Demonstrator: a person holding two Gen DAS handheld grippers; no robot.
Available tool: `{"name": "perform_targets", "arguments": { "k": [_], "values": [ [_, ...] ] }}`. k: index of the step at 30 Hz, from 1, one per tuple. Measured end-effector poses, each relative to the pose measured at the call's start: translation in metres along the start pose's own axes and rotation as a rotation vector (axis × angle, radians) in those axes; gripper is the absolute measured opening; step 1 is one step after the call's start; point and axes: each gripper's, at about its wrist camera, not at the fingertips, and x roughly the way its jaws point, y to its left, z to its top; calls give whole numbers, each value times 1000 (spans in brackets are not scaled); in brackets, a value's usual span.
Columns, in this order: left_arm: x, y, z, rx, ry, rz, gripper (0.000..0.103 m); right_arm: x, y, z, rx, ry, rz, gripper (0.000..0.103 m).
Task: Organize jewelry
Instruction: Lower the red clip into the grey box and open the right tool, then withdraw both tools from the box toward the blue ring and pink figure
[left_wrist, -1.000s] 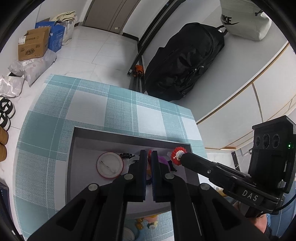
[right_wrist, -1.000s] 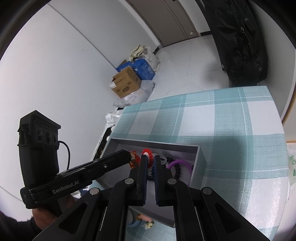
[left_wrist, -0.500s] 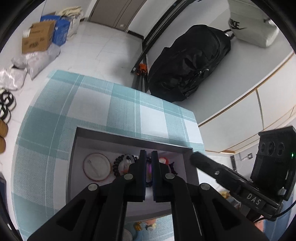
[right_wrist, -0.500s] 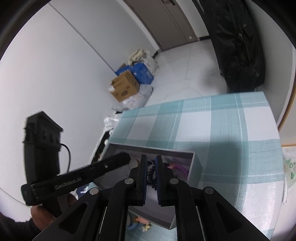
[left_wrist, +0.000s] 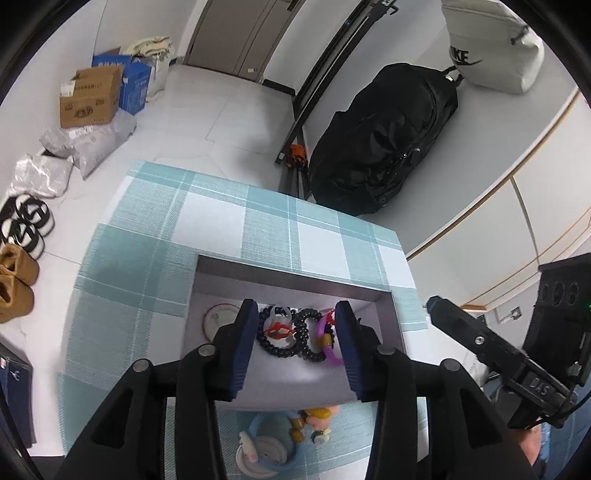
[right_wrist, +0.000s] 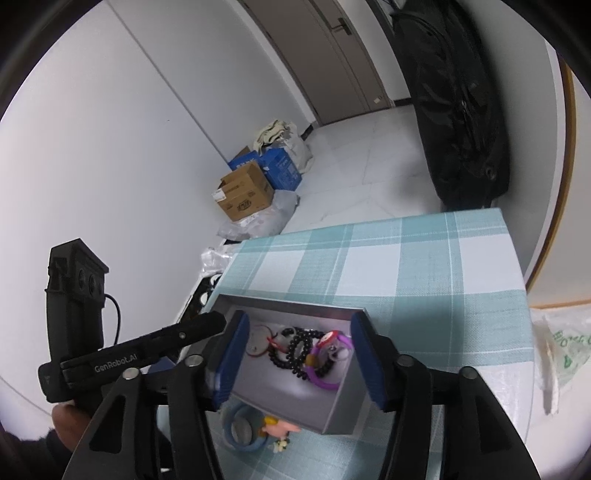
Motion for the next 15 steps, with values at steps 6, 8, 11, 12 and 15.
{"name": "perform_targets", "arguments": {
  "k": [6,8,11,12,15],
  "values": [
    [-11,-7,-10,51,-27,43,50,-9,11,-5,-43,-22,-21,78],
    [-17,-10,-15,71,-45,53,54,-12,13,-8,-52,-25,-25,80],
    [-24,-13,-22,102,-67,77,57,-15,18,-13,-73,-24,-38,82],
    [-26,-13,-24,112,-75,85,58,-15,20,-15,-82,-22,-43,83],
    [-29,-12,-31,136,-86,125,64,-16,25,-22,-107,-21,-63,91]
  ]
}}
